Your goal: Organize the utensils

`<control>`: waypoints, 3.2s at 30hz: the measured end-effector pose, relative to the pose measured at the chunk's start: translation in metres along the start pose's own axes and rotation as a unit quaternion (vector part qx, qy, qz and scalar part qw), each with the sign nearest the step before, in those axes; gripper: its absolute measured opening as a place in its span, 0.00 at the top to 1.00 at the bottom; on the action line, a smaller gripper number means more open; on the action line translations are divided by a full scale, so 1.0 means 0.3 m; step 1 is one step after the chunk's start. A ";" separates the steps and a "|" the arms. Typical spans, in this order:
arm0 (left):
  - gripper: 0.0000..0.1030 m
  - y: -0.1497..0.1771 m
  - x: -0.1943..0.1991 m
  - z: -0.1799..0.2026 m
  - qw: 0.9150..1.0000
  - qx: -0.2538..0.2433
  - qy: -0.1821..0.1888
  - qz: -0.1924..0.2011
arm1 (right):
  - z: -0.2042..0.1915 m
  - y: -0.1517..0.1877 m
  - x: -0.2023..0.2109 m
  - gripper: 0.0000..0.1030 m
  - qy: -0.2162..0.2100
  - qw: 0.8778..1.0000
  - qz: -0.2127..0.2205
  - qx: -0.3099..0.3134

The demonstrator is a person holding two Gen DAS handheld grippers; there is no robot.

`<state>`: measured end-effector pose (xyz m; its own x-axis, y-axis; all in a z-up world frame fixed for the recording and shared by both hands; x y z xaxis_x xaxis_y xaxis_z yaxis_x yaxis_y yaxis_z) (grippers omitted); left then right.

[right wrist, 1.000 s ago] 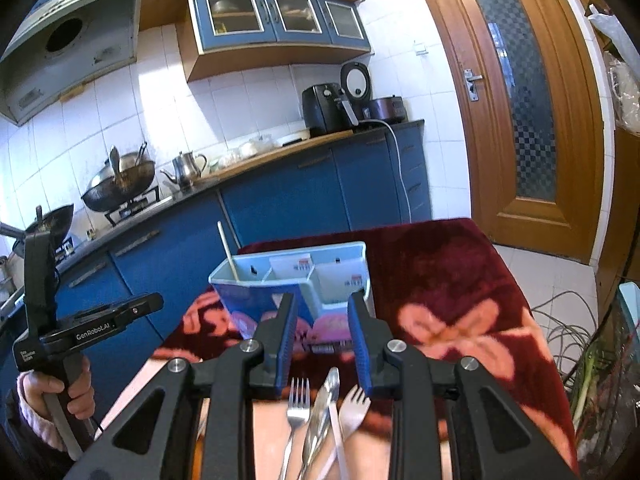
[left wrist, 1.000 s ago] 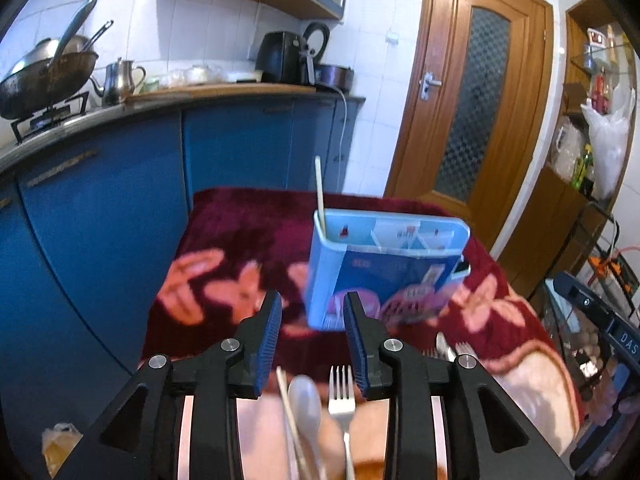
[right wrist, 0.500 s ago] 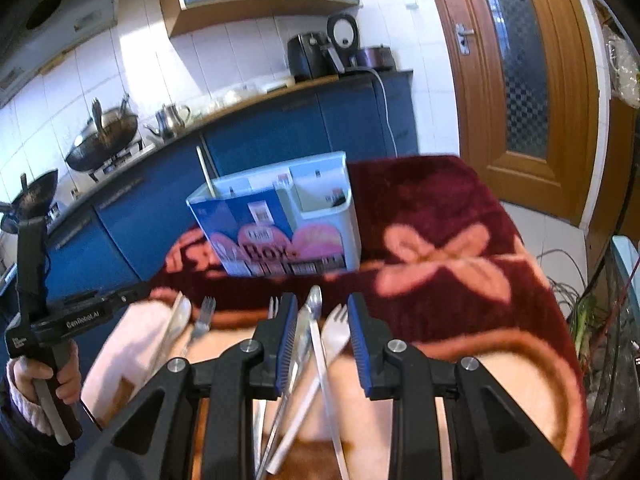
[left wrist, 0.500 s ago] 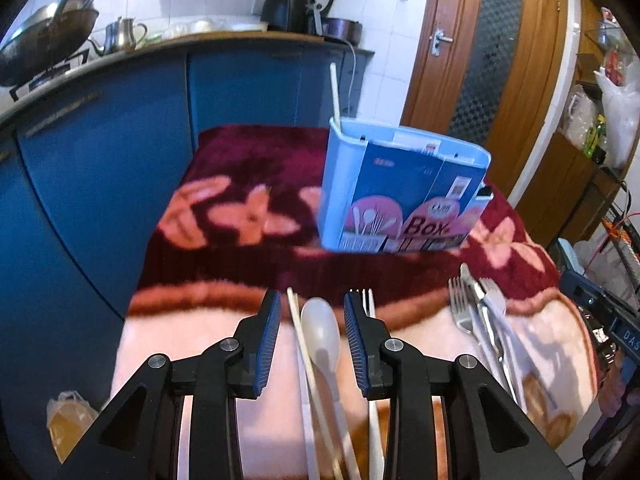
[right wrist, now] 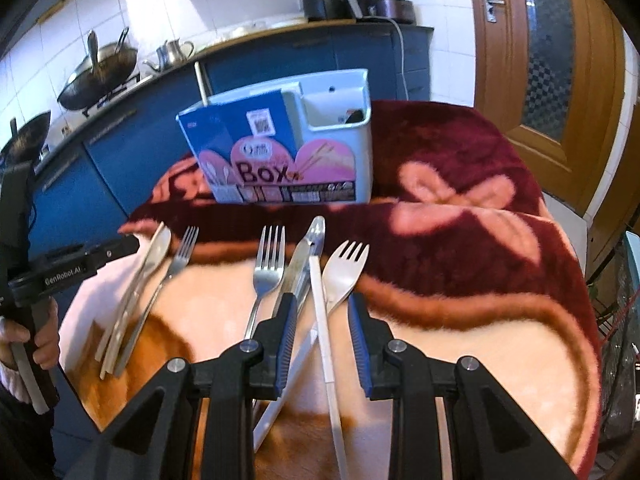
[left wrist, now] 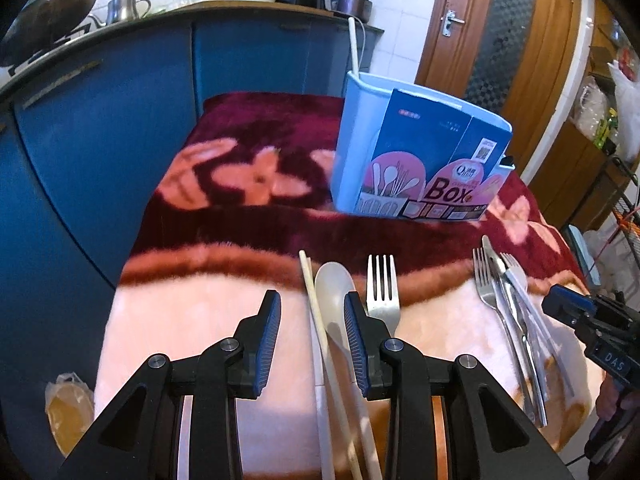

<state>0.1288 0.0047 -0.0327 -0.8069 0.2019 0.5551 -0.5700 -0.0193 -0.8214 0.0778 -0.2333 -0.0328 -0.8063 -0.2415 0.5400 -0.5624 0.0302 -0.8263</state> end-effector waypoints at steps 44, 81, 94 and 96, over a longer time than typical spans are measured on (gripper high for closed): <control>0.93 0.008 -0.065 -0.089 0.993 0.093 0.061 -0.043 | 0.069 0.047 -0.040 0.91 0.002 0.998 -0.061 -0.011; 0.96 -0.068 0.087 -0.071 0.994 0.072 0.079 0.017 | 0.099 -0.004 0.054 0.93 -0.042 0.997 -0.007 -0.056; 0.96 -0.150 0.134 0.020 0.993 0.036 0.090 0.066 | 0.131 0.025 -0.039 0.87 -0.004 0.995 -0.092 -0.037; 0.96 -0.166 0.137 0.029 0.993 0.030 0.091 0.072 | 0.122 0.015 -0.048 0.79 -0.010 0.994 -0.106 -0.026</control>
<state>0.1225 0.0054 0.0322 -0.8427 0.3664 0.3944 -0.4626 -0.1182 -0.8787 0.0936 -0.2651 -0.0503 -0.6654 -0.2668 0.6972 -0.7281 0.0260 -0.6849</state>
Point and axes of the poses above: each gripper's, at about its wrist camera, not at the fingertips, and x roughly against the way its jaws point, z to its right, y to its underside, the point moved 5 cm from there along -x, roughly the way its jaws point, and after that the axes turned 15 degrees about z, right-handed, at the moved point
